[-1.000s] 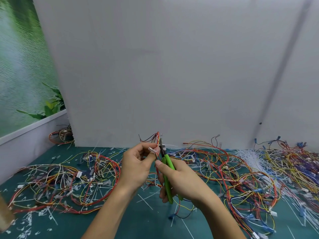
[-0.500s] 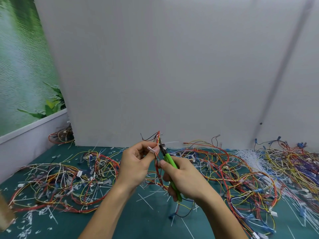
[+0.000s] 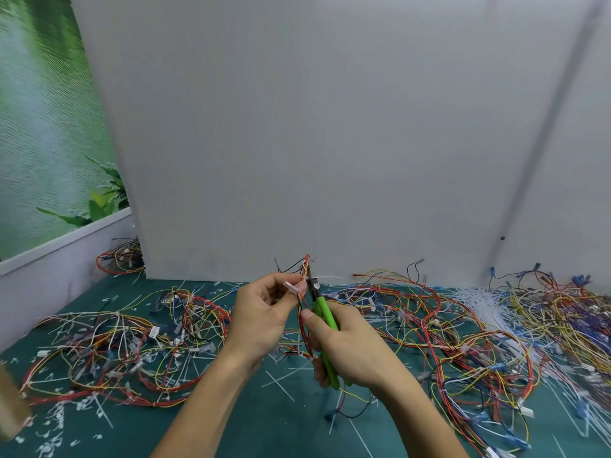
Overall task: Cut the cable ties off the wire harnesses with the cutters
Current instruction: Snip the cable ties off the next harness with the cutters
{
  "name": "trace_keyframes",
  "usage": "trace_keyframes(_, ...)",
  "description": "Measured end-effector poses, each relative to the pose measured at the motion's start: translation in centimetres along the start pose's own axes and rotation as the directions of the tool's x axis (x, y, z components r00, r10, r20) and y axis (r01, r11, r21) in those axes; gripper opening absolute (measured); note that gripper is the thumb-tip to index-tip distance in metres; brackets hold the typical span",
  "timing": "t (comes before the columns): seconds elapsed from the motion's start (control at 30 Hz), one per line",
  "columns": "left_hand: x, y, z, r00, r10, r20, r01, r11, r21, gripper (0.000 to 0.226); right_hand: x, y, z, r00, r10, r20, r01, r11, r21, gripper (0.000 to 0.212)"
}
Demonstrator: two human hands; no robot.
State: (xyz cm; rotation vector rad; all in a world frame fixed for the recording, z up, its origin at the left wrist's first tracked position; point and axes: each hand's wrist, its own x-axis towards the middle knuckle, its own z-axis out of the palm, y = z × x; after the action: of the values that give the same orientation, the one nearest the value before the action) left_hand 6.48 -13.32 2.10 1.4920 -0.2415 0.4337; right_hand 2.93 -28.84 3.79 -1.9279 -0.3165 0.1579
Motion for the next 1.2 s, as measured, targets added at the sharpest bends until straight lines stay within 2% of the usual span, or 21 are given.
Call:
trace_keyframes(0.27,0.0,0.31,0.01,1.0,0.008,-0.014,-0.008,1.0,-0.015,0.007,0.05,0.31,0.28,0.997,-0.059,-0.058,0.056,0.997,-0.048,0.036)
trace_keyframes(0.6,-0.11,0.11,0.02,1.0,-0.023,0.008,0.024,1.0,-0.017,0.008,-0.09,-0.17,0.59,1.0,0.005,0.011,-0.005,0.998,0.064,0.049)
trace_keyframes(1.0,-0.02,0.16,0.07,1.0,0.006,-0.014,-0.006,1.0,-0.02,0.008,-0.27,-0.11,0.09,0.997,-0.064,-0.045,0.062,0.997,-0.046,0.044)
trace_keyframes(1.2,0.05,-0.08,-0.09,1.0,-0.006,0.009,0.006,1.0,-0.015,0.011,-0.35,-0.46,0.25,1.0,-0.022,-0.016,0.021,0.998,-0.051,0.045)
